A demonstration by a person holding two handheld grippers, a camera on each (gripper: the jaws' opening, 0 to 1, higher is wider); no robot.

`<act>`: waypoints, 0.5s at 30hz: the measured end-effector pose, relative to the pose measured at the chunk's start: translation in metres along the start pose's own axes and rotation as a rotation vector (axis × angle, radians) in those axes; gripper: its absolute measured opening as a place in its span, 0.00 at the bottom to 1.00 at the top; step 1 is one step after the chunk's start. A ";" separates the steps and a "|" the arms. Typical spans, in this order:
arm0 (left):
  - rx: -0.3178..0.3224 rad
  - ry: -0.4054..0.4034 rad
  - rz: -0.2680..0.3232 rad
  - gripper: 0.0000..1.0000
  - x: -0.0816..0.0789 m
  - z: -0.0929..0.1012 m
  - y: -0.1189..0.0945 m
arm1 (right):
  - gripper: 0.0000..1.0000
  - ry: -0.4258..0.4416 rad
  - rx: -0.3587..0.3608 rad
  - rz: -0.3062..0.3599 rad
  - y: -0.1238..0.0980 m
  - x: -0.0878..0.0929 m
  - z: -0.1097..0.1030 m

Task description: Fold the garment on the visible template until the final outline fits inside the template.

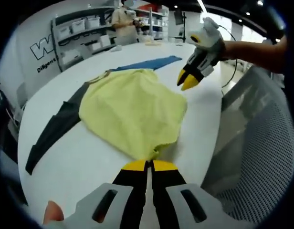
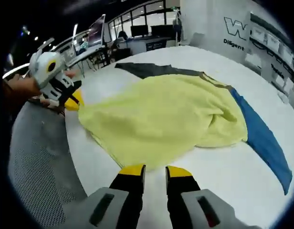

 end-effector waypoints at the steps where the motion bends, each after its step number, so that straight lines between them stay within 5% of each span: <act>1: -0.002 0.001 -0.001 0.00 0.000 0.000 0.000 | 0.14 -0.003 0.010 -0.017 0.002 0.001 0.000; 8: -0.005 -0.004 0.002 0.00 0.001 0.000 -0.001 | 0.24 0.065 0.006 -0.024 0.012 -0.006 -0.003; 15: -0.007 -0.009 0.005 0.00 0.000 0.000 -0.002 | 0.24 0.087 0.009 -0.049 0.020 -0.008 -0.004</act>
Point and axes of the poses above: the point that each gripper's makers call its tool centre point, and the gripper's own axes: y roughly forward along the fingers, z roughly to its right, x roughly out of its underside, the point moved 5 cm from there along -y, roughly backward along the fingers, and after that the axes turned 14 degrees about -z, right-handed, at the moved point
